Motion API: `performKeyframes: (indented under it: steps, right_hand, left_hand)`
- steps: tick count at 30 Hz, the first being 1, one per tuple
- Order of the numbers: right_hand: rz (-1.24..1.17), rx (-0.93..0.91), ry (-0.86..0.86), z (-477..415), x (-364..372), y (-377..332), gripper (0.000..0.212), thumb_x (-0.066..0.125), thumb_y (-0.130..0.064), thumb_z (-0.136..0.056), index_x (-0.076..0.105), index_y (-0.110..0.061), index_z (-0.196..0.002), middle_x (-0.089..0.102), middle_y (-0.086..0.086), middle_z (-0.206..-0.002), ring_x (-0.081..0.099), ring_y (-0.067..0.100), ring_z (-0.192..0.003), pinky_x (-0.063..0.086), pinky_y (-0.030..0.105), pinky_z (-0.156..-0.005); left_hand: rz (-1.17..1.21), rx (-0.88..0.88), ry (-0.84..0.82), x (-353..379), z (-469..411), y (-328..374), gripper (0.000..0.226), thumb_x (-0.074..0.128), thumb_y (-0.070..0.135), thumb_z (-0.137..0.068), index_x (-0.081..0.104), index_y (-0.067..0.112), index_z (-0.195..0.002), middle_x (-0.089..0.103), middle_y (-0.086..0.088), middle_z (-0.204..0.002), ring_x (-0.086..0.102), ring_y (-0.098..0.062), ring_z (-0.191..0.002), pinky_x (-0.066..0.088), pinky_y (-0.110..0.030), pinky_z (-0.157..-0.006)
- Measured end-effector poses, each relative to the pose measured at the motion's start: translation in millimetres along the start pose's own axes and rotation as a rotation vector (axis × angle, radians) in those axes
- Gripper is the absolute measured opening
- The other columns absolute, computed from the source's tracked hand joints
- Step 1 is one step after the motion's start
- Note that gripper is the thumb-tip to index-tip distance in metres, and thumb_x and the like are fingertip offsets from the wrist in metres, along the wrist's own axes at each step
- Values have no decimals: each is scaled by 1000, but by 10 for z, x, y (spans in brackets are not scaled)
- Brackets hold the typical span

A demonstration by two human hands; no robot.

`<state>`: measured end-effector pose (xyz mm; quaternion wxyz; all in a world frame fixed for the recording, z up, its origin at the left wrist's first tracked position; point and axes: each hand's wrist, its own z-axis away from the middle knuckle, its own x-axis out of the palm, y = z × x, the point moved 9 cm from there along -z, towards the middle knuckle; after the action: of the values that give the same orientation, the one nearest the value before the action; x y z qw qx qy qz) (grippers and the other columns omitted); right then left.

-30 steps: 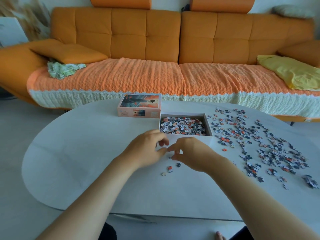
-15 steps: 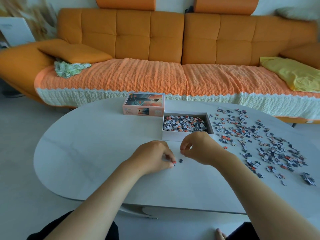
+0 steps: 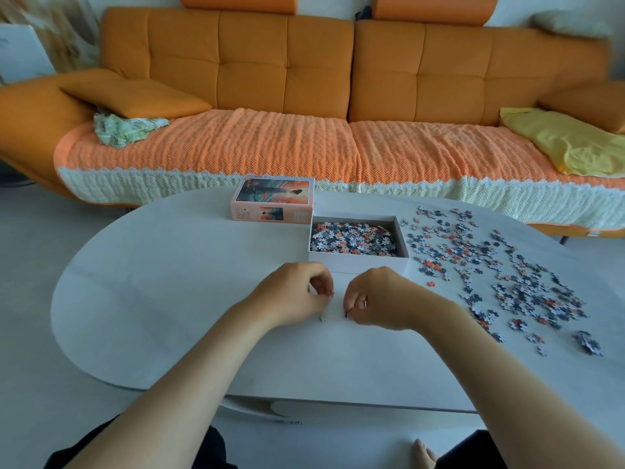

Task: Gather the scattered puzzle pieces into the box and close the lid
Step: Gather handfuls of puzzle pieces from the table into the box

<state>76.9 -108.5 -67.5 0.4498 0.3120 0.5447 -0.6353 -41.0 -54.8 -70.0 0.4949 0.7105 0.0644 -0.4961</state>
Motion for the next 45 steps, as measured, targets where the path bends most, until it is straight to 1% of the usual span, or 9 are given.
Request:
performKeyframes:
  steps: [4, 10, 13, 19, 26, 31, 37, 40, 45]
  right_hand:
    - [-11, -1, 24, -7, -83, 13, 8, 68, -22, -79, 73, -28, -76, 66, -15, -76, 62, 4, -73, 55, 22, -67]
    - [-177, 12, 582, -68, -740, 133, 9, 68, -13, -81, 70, -20, -75, 67, -10, -71, 60, 3, -65, 43, 7, -58]
    - [-177, 46, 689, -127, -841, 233, 10, 66, -16, -85, 70, -24, -81, 65, -12, -74, 57, 3, -66, 46, 17, -60]
    - [-113, -76, 569, -267, -682, 57, 10, 68, -25, -86, 76, -28, -91, 65, -9, -89, 58, 8, -79, 49, 30, -74]
    - [-100, -101, -59, -242, 84, -212, 19, 79, -38, -76, 74, -41, -95, 66, -16, -82, 52, -12, -69, 34, 7, -57]
    - [-126, -102, -68, -255, 173, -256, 12, 80, -34, -73, 76, -40, -83, 69, -15, -78, 59, 1, -74, 54, 23, -68]
    - [-85, -70, -64, -242, 140, -224, 4, 77, -32, -77, 73, -32, -75, 67, -14, -79, 60, 3, -77, 54, 26, -66]
    - [-141, -78, 82, -239, -116, -160, 8, 76, -27, -81, 71, -30, -75, 66, -14, -75, 57, -5, -67, 42, 11, -60]
    - [-146, 44, 616, -105, -779, 149, 5, 72, -29, -83, 70, -33, -80, 66, -18, -77, 57, 1, -70, 45, 26, -61]
  left_hand:
    - [52, 9, 158, -221, -22, -23, 7, 67, 27, -84, 64, 33, -85, 65, 20, -86, 51, -3, -61, 47, -24, -65]
    - [47, 33, 426, -464, -195, 68, 13, 65, 23, -87, 70, 34, -92, 67, 20, -86, 54, -2, -64, 43, -20, -61]
    - [-23, 45, 511, -472, -323, 61, 15, 65, 25, -88, 73, 33, -98, 69, 15, -92, 55, -8, -75, 45, -24, -65]
    - [-209, 142, 437, -324, -541, 56, 19, 60, 25, -93, 75, 26, -106, 68, 4, -104, 49, -23, -98, 46, -37, -82]
    - [-246, 165, 292, -268, -438, -70, 31, 59, 33, -93, 65, 24, -122, 46, 3, -137, 34, -17, -129, 35, -37, -105]
    - [-288, 209, 246, -249, -263, -45, 41, 60, 32, -93, 59, 24, -133, 43, 2, -145, 30, -18, -135, 35, -38, -107]
    - [-249, 177, 201, -234, -180, -49, 48, 60, 31, -93, 50, 27, -140, 39, 8, -150, 26, -10, -139, 29, -32, -111]
    - [-174, 162, 210, -247, -186, -64, 37, 61, 29, -92, 60, 24, -128, 43, 7, -145, 31, -10, -137, 31, -30, -110]
    - [-85, 119, 272, -351, -204, -76, 16, 59, 30, -93, 71, 21, -98, 49, 6, -136, 45, -11, -126, 35, -23, -96]
